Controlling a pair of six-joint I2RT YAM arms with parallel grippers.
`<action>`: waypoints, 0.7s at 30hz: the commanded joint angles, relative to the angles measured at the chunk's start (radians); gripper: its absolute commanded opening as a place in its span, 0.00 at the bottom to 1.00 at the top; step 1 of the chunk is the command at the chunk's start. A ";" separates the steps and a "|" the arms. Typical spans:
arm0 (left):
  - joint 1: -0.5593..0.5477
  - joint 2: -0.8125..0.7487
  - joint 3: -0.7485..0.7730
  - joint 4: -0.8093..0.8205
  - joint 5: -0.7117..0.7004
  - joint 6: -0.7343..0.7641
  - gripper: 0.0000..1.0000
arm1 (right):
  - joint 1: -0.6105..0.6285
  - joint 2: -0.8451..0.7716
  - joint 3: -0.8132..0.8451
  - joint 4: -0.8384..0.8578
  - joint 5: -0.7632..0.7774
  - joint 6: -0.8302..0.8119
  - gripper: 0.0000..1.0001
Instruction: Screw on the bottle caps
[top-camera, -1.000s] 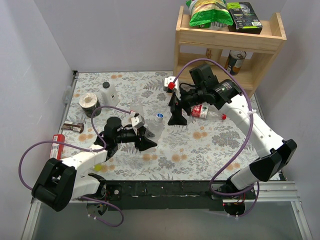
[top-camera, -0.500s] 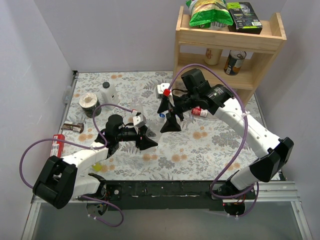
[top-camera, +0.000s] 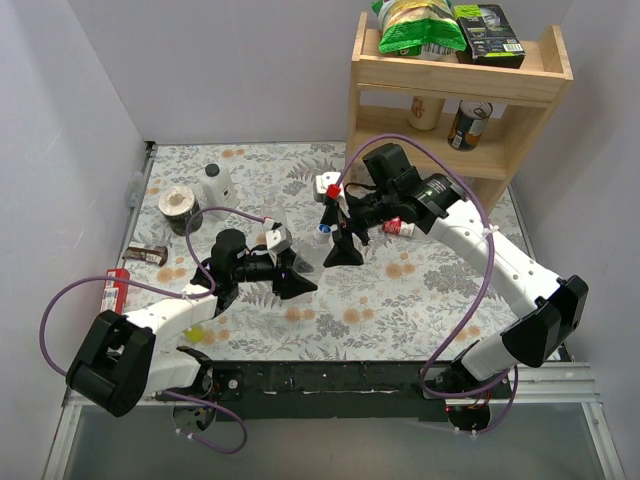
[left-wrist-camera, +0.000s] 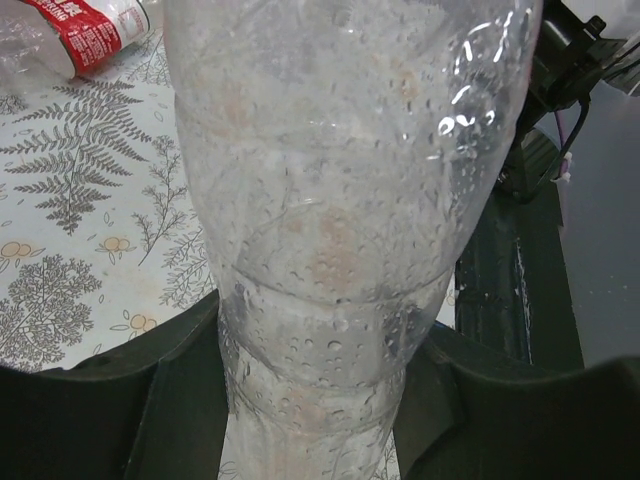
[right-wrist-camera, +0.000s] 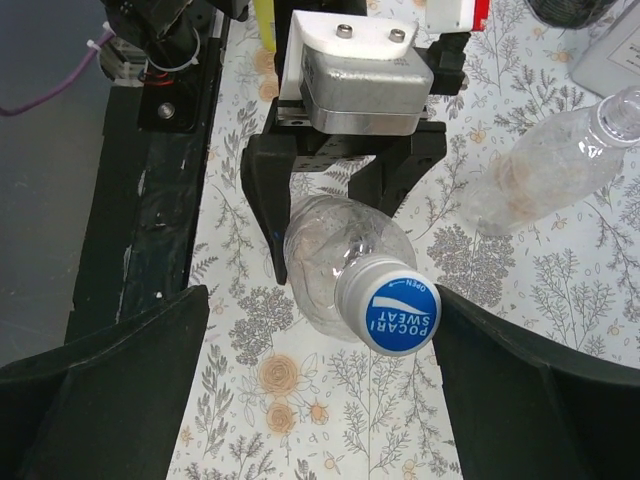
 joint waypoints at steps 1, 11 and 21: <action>0.011 0.004 -0.009 0.086 -0.055 -0.072 0.00 | 0.003 -0.067 -0.019 -0.059 0.008 -0.006 0.96; 0.048 0.034 -0.012 0.123 -0.062 -0.123 0.00 | 0.005 -0.119 -0.059 -0.175 0.098 -0.040 0.95; 0.008 0.019 0.054 -0.092 0.087 0.108 0.00 | -0.050 0.009 0.144 -0.026 0.089 0.104 0.96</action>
